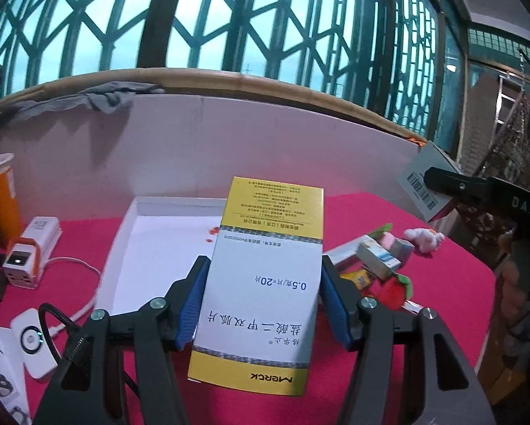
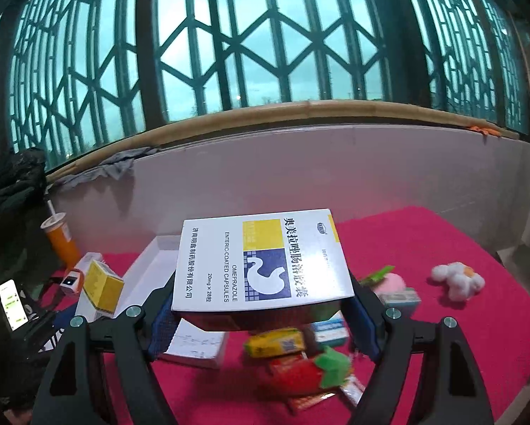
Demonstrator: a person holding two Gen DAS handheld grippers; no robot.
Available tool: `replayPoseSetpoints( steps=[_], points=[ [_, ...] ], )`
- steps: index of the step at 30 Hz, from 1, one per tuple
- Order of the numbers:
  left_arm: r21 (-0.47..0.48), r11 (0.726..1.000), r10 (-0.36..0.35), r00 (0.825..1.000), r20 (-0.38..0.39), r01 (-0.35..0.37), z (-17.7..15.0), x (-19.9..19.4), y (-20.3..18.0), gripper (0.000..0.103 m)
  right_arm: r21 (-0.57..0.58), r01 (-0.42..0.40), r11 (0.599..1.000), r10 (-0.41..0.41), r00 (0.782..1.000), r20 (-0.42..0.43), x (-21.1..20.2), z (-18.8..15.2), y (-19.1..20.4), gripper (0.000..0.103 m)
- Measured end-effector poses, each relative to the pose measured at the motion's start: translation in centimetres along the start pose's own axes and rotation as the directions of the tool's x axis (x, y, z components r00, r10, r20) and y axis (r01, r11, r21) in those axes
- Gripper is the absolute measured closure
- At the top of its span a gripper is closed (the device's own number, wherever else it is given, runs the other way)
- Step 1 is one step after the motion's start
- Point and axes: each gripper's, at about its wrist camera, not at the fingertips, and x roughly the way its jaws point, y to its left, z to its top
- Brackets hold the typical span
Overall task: Organize objects
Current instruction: 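Carry both boxes to the white tray and release them inside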
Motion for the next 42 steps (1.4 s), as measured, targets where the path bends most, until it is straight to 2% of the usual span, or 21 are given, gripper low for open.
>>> replayPoseSetpoints(
  steps=[18,31,36,39,42],
  points=[
    [-0.084,0.995,0.051,0.998,0.028,-0.049,1.0,-0.1,4.8,0.043,-0.025,-0.034,0.999,0.033,0.998,-0.045,3.6,0.9,5.5,0.018],
    [-0.114,0.990,0.085,0.996,0.011,-0.083,4.4,3.8,7.4,0.043,0.021,0.004,1.000,-0.002,0.995,-0.099,8.5,1.9,6.4,0.018],
    [-0.155,0.985,0.057,0.995,-0.078,-0.069,4.8,7.7,9.4,0.043,0.032,0.010,0.999,-0.005,0.986,-0.164,11.4,1.5,6.7,0.018],
    [-0.205,0.977,0.024,0.986,-0.164,-0.058,4.3,10.5,10.9,0.043,0.014,0.014,1.000,-0.010,0.975,-0.223,13.7,0.2,7.2,0.018],
    [-0.208,0.975,0.027,0.975,-0.219,-0.074,3.4,12.3,11.6,0.043,-0.006,-0.009,1.000,0.007,0.962,-0.274,15.7,-1.6,7.8,0.018]
  ],
)
